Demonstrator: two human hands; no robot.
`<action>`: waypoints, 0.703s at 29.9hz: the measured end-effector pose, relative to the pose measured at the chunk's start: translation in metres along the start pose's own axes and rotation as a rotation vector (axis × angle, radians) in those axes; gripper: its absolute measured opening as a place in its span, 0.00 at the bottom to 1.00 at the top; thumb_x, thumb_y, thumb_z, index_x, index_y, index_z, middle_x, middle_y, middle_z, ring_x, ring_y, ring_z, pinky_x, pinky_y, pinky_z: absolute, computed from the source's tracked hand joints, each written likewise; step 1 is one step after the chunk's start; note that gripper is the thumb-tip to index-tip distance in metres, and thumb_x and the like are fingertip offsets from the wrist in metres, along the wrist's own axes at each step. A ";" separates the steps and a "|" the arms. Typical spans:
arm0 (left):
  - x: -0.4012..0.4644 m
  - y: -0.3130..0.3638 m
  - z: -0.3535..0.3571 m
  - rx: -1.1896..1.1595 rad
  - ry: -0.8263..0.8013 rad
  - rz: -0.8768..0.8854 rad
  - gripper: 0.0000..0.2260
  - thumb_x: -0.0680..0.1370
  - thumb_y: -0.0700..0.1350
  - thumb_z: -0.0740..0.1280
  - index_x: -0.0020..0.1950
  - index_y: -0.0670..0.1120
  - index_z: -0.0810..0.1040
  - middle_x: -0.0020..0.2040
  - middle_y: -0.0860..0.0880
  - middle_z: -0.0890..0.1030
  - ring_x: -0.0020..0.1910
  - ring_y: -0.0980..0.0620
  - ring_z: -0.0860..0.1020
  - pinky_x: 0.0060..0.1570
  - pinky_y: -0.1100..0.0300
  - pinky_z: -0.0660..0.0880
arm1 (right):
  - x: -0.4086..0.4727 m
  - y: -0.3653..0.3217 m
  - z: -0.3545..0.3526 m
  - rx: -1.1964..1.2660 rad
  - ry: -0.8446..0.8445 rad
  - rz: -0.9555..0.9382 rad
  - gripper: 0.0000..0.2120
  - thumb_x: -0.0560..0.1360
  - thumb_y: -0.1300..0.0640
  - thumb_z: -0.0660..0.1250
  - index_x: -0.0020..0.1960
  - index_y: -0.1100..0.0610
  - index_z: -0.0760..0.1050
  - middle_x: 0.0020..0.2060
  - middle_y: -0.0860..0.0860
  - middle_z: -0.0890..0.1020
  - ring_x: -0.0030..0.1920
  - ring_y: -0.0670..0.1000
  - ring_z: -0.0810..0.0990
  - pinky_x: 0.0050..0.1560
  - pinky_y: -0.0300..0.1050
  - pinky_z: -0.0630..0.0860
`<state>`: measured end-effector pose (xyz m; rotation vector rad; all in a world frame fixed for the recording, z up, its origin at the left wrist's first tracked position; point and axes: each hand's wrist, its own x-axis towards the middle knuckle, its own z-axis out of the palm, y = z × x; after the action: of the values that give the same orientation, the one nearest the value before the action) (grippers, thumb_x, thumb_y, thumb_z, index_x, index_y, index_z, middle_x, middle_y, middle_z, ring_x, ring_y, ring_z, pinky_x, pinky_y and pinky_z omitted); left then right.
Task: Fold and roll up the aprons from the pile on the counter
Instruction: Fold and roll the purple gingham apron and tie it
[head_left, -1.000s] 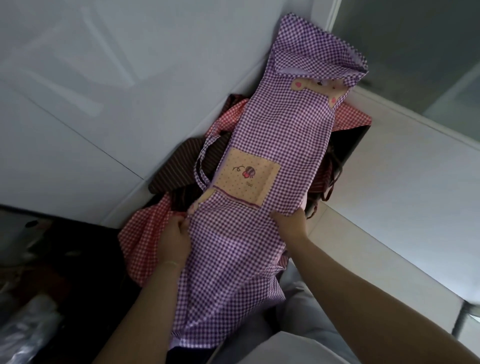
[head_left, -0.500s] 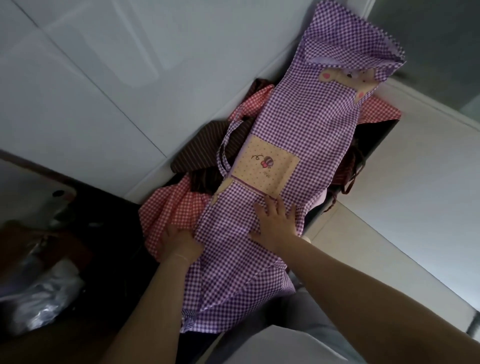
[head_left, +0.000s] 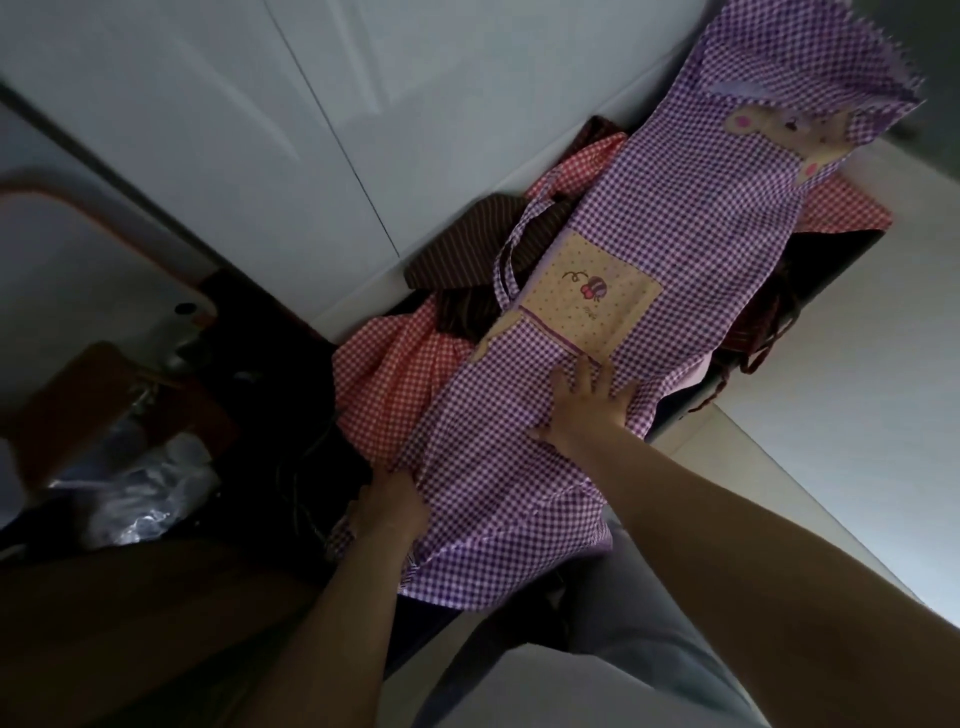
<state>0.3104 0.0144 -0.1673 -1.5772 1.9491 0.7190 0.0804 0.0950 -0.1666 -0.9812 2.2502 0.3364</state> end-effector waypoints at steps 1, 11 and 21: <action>0.000 -0.005 -0.004 0.047 -0.034 -0.001 0.20 0.80 0.58 0.51 0.61 0.48 0.73 0.60 0.45 0.76 0.52 0.47 0.76 0.57 0.49 0.74 | 0.001 0.002 0.000 0.001 0.000 0.001 0.49 0.72 0.30 0.59 0.77 0.50 0.32 0.76 0.55 0.34 0.75 0.63 0.34 0.69 0.71 0.37; -0.026 -0.045 -0.027 -0.637 0.407 -0.009 0.11 0.82 0.46 0.54 0.55 0.47 0.75 0.51 0.45 0.78 0.45 0.47 0.77 0.43 0.53 0.75 | -0.004 -0.003 0.001 -0.061 -0.004 0.031 0.49 0.72 0.28 0.55 0.76 0.50 0.31 0.76 0.56 0.35 0.75 0.64 0.36 0.69 0.72 0.39; -0.037 -0.071 0.013 -0.561 -0.050 0.185 0.31 0.72 0.56 0.72 0.71 0.50 0.65 0.62 0.53 0.72 0.59 0.49 0.74 0.60 0.50 0.72 | -0.007 -0.001 0.004 -0.084 0.020 0.030 0.48 0.72 0.27 0.54 0.76 0.49 0.31 0.76 0.55 0.35 0.75 0.64 0.37 0.69 0.71 0.40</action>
<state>0.3876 0.0372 -0.1564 -1.6655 1.9771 1.4677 0.0867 0.1000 -0.1656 -0.9985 2.2872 0.4396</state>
